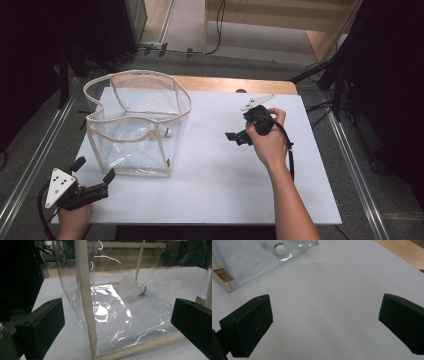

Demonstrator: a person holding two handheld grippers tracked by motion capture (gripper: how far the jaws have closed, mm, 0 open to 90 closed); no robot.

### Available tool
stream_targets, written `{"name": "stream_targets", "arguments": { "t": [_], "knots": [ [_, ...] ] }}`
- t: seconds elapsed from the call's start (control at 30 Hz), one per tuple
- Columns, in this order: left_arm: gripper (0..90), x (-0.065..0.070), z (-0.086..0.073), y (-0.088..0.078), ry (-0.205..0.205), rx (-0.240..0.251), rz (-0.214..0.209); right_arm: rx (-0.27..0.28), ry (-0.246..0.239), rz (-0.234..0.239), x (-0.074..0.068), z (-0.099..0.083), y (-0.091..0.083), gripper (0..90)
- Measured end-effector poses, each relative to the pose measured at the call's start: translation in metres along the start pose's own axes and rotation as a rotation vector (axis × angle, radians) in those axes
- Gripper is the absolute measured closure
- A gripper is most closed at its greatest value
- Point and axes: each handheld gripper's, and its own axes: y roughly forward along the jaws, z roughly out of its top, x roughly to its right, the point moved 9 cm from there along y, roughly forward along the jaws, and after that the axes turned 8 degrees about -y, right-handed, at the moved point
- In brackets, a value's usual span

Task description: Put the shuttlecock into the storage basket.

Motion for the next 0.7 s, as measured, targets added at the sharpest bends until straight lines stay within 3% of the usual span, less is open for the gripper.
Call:
{"name": "stream_targets", "arguments": {
  "t": [0.7],
  "knots": [
    [0.0, 0.001, -0.001, 0.0, 0.009, -0.003, 0.001, 0.061, 0.039, -0.028, 0.0, -0.043, -0.017, 0.0]
  ]
}}
